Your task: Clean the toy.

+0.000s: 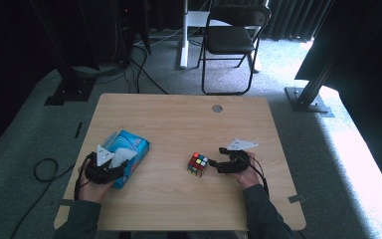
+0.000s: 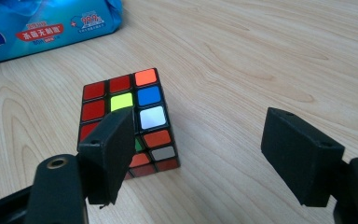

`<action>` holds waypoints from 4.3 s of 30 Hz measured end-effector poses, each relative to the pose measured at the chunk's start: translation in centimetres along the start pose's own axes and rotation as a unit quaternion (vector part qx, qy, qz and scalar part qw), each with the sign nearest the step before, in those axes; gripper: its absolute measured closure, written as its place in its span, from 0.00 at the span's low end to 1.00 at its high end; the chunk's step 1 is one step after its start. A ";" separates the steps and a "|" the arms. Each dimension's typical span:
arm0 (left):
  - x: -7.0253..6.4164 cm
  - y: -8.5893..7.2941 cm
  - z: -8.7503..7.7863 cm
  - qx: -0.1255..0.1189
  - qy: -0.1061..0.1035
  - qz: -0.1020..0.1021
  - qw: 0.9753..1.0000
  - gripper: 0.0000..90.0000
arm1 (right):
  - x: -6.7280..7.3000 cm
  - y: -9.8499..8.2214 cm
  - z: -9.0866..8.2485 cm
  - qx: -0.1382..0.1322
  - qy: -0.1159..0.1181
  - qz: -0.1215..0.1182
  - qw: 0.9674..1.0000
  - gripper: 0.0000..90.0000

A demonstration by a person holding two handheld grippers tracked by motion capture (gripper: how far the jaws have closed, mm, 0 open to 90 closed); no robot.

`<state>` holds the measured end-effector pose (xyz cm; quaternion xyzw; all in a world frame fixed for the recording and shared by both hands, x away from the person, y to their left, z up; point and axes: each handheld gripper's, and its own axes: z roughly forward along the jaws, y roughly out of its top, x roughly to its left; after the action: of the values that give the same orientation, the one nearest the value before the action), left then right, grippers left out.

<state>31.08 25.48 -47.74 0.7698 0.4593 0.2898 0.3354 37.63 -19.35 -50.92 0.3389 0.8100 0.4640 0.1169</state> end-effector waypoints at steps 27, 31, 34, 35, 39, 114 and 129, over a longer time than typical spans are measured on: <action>1.8 -0.2 0.4 -0.012 -0.036 -0.048 0.998 0.68 | -1.0 -0.5 -0.6 -0.001 -0.019 0.013 1.000 0.29; 2.1 -0.1 0.2 -0.018 -0.034 -0.056 0.998 0.71 | -1.1 -0.5 -0.6 -0.001 -0.020 0.014 1.000 0.29; 2.1 -0.1 0.1 -0.021 -0.031 -0.055 0.998 0.79 | -1.1 -0.6 -0.5 0.002 -0.020 0.012 1.000 0.29; 2.1 -0.1 0.1 -0.021 -0.027 -0.054 0.998 0.79 | -1.1 -0.6 -0.5 0.002 -0.020 0.012 1.000 0.29; 1.8 0.0 0.3 -0.008 -0.018 -0.043 0.999 0.85 | -1.0 -0.6 -0.4 0.004 -0.019 0.012 1.000 0.29; 1.2 3.3 -0.5 -0.053 -0.063 -0.042 0.996 0.98 | -0.3 -2.7 2.6 0.087 -0.044 -0.029 0.995 0.32; -1.1 5.5 -0.4 -0.073 -0.106 -0.023 0.991 0.98 | -0.1 -2.9 2.6 0.086 -0.048 -0.040 0.994 0.32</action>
<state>33.12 22.66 -43.32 0.7591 0.4162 0.2316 0.4436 37.76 -18.70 -54.70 0.3375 0.8532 0.3705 0.1446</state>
